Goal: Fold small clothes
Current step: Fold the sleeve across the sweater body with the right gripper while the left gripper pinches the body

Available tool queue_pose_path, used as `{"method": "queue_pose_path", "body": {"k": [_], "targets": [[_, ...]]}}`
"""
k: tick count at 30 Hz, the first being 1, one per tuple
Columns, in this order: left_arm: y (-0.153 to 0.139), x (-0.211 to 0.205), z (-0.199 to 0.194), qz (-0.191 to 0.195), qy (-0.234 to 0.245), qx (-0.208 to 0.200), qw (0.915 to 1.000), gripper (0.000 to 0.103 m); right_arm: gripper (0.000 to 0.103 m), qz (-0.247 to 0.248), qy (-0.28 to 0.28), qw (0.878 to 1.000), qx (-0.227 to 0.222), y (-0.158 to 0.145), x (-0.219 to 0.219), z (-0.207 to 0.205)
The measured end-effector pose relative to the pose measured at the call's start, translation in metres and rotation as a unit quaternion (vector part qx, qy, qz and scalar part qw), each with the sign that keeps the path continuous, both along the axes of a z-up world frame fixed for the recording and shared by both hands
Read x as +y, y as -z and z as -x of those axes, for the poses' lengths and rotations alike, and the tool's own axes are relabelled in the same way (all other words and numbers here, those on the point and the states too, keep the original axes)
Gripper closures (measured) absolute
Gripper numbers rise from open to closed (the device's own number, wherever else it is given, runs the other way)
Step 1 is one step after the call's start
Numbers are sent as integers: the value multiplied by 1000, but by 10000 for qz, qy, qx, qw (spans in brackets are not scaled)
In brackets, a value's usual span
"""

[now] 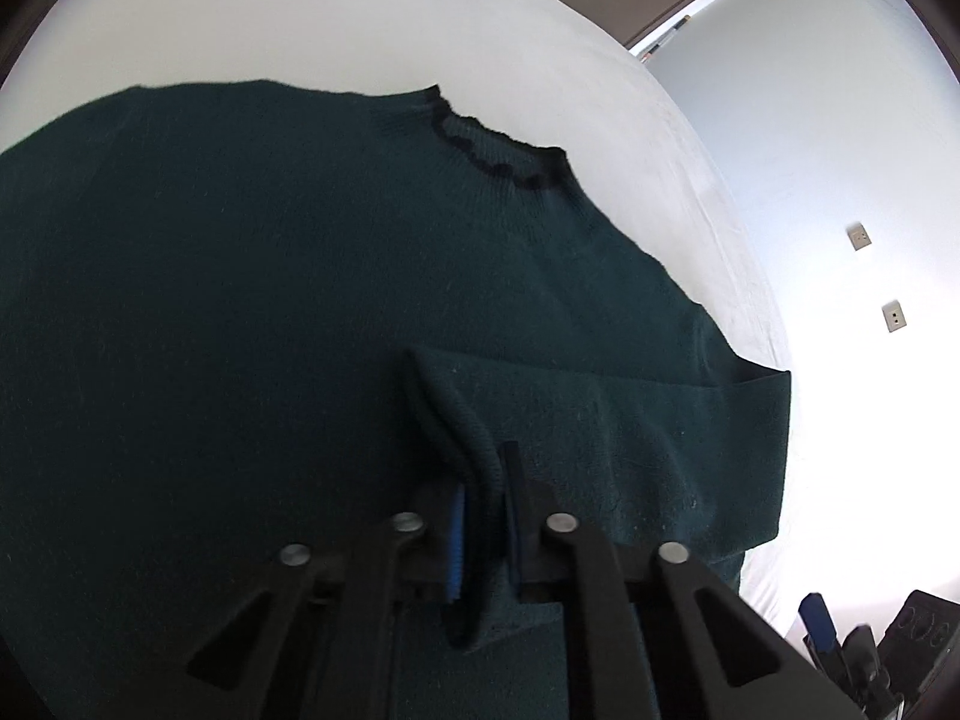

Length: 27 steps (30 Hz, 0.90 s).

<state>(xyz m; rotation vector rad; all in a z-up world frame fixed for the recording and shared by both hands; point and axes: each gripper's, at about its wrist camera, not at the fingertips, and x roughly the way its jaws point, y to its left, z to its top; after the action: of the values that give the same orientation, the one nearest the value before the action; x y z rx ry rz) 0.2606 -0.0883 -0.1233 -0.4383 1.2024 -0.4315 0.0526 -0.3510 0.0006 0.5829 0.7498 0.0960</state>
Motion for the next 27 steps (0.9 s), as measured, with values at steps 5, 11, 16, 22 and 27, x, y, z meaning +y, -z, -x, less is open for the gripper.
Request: {"method": "queue_pose_path", "body": {"k": [5, 11, 16, 22, 27], "targets": [[-31, 10, 3, -253, 60, -527, 9983, 94, 43, 171, 300, 9994, 2, -14, -40, -1], [-49, 44, 3, -388, -158, -968, 9944, 94, 43, 355, 708, 9963, 346, -20, -96, -37], [-40, 65, -4, -432, -223, -1031, 9935, 93, 43, 304, 856, 9936, 671, 1, -124, -81], [-15, 59, -12, -610, -156, -970, 9933, 93, 45, 167, 799, 9905, 1103, 36, -138, -143], [-4, 67, 2, -547, -217, -996, 9933, 93, 75, 378, 665, 9851, 1542, 65, -141, -179]]}}
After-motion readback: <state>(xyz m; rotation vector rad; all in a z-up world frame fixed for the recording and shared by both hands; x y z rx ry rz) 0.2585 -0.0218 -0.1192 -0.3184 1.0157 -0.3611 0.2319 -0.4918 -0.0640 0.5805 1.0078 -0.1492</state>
